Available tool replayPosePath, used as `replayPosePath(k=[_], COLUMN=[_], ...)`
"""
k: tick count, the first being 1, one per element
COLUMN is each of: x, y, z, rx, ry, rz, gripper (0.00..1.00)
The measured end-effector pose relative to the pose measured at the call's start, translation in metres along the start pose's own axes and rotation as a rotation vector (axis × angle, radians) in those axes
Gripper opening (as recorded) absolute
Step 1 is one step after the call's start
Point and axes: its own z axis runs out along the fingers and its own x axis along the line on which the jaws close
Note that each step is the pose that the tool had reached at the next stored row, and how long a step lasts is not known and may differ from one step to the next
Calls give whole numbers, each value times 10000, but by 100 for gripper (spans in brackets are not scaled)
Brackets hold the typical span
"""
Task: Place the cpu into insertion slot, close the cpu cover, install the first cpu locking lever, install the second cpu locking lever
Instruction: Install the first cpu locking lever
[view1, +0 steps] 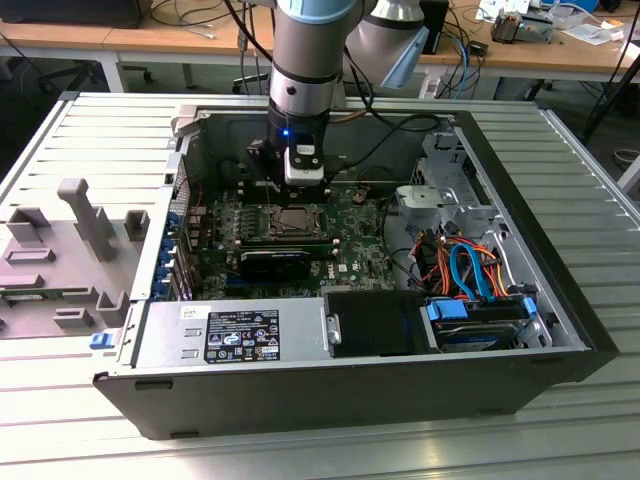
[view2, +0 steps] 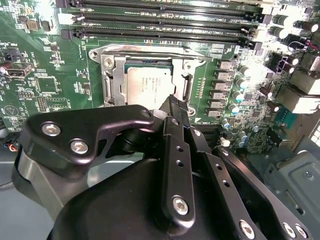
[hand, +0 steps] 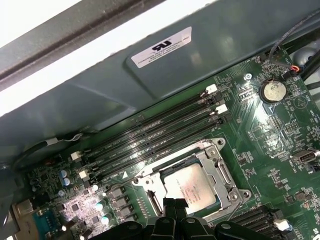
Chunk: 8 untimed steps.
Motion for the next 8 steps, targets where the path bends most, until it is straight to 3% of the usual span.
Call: replayPosePath(k=[8], x=[0], y=[0], z=[0], rx=[24], ry=[2], rz=[-254], gripper=[11])
